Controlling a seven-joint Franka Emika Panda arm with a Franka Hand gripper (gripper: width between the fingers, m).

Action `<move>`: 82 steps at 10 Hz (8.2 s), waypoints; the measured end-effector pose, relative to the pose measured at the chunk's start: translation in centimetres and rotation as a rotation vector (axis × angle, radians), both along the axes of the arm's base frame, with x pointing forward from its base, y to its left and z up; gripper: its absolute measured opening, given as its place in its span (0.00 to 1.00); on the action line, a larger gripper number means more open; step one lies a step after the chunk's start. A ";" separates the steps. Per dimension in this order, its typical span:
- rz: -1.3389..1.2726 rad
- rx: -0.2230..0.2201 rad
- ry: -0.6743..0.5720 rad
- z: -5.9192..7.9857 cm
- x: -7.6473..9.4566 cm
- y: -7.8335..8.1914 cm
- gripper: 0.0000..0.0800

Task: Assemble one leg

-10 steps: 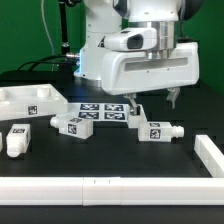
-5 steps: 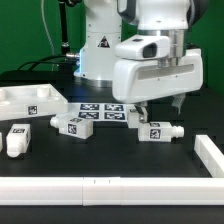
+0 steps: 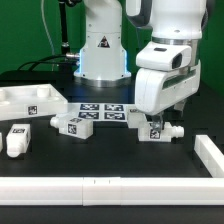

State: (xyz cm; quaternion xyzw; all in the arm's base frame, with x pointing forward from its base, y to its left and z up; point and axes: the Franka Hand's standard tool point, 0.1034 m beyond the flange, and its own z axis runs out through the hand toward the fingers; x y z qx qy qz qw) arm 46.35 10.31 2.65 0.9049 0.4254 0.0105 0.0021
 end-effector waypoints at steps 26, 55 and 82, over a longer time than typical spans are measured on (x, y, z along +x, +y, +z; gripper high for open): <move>0.030 0.043 -0.012 -0.7 -5.5 4.7 0.36; -0.188 0.037 0.054 8.2 -11.3 -27.8 0.81; -0.711 0.092 0.178 4.2 -8.0 -31.3 0.07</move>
Offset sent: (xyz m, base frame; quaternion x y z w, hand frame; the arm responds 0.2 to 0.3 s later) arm 0.0000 0.0000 0.0000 0.0000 0.0000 0.0000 1.0000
